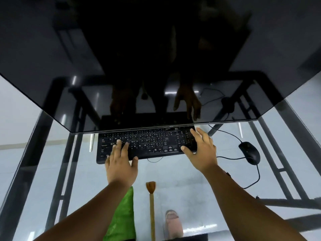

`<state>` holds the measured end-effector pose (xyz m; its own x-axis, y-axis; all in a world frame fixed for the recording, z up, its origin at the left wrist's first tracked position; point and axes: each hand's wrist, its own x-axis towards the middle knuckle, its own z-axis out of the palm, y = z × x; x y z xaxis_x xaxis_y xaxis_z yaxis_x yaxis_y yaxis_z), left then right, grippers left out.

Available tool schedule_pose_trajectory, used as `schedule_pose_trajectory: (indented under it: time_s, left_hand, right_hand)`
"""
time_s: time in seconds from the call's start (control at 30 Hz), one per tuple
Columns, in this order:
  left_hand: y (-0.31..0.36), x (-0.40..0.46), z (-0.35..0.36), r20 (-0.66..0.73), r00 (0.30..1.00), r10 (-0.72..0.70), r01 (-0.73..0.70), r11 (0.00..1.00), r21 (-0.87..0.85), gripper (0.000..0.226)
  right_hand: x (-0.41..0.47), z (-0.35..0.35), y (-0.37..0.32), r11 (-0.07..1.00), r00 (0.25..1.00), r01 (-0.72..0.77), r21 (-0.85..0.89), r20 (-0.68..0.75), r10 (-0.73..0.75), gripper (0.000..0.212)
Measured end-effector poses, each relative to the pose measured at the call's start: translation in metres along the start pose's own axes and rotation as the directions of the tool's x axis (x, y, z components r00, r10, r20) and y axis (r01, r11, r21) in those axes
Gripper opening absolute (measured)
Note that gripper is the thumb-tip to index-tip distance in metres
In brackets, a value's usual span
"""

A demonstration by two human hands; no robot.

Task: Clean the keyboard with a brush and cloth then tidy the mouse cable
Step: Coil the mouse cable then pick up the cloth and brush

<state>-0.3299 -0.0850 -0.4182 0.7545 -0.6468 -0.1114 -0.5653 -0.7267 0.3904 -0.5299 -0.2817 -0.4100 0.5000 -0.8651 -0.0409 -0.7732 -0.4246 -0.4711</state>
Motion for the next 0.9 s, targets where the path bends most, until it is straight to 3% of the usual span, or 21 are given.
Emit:
schedule_pose_trajectory:
  time_s: [0.27,0.43,0.67,0.9]
  left_hand:
    - [0.09,-0.016,0.041,0.145,0.964,0.221,-0.232,0.97,0.065,0.068]
    - [0.134,-0.02,0.064,0.165,0.96,0.226,-0.246,0.963,0.11,0.068]
    - [0.156,-0.028,0.087,0.166,0.971,0.171,-0.202,0.96,0.194,0.071]
    - [0.157,-0.027,0.088,0.146,0.972,0.183,-0.213,0.951,0.225,0.072]
  right_hand:
    - [0.006,-0.042,0.071,0.996,0.988,-0.067,0.065,-0.135,0.075,0.056]
    - [0.005,-0.074,0.127,0.985,0.973,-0.166,0.037,-0.157,0.17,0.057]
    - [0.002,-0.092,0.173,0.94,0.939,-0.341,-0.007,-0.045,0.34,0.07]
    - [0.008,-0.09,0.176,0.914,0.928,-0.349,0.209,-0.059,0.368,0.064]
